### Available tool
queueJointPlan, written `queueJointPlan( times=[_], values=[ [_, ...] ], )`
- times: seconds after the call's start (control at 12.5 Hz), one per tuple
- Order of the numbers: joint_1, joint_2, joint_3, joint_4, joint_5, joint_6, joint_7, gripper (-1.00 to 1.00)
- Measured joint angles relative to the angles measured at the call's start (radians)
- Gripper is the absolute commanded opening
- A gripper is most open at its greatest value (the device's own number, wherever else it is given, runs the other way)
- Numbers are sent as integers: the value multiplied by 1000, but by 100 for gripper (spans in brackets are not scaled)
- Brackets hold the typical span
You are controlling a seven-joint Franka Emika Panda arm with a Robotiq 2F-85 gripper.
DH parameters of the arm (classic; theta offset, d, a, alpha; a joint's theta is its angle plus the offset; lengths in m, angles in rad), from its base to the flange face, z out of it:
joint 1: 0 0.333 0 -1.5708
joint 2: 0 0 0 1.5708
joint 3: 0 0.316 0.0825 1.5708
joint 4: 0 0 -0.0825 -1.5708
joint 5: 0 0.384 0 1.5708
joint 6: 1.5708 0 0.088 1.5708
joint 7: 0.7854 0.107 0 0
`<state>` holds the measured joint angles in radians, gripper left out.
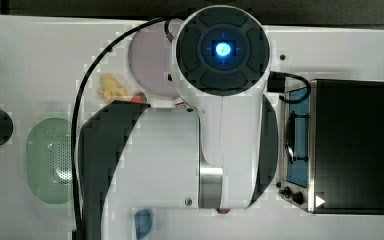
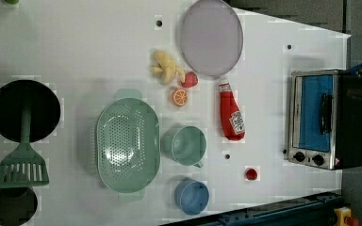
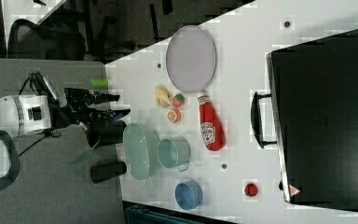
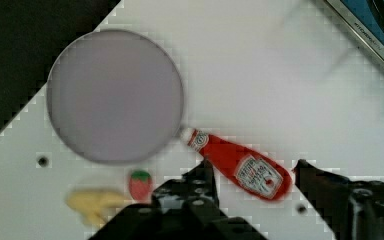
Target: Pick Ketchup from the table and place it in strainer.
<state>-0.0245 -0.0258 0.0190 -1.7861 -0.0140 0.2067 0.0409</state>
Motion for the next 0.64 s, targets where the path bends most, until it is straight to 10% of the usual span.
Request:
queueJointPlan(
  times=[0.24, 0.64],
  values=[
    [-82, -185, 54, -162, 34, -207, 0, 99],
    [-89, -230, 80, -110, 46, -131, -2, 100]
  ],
)
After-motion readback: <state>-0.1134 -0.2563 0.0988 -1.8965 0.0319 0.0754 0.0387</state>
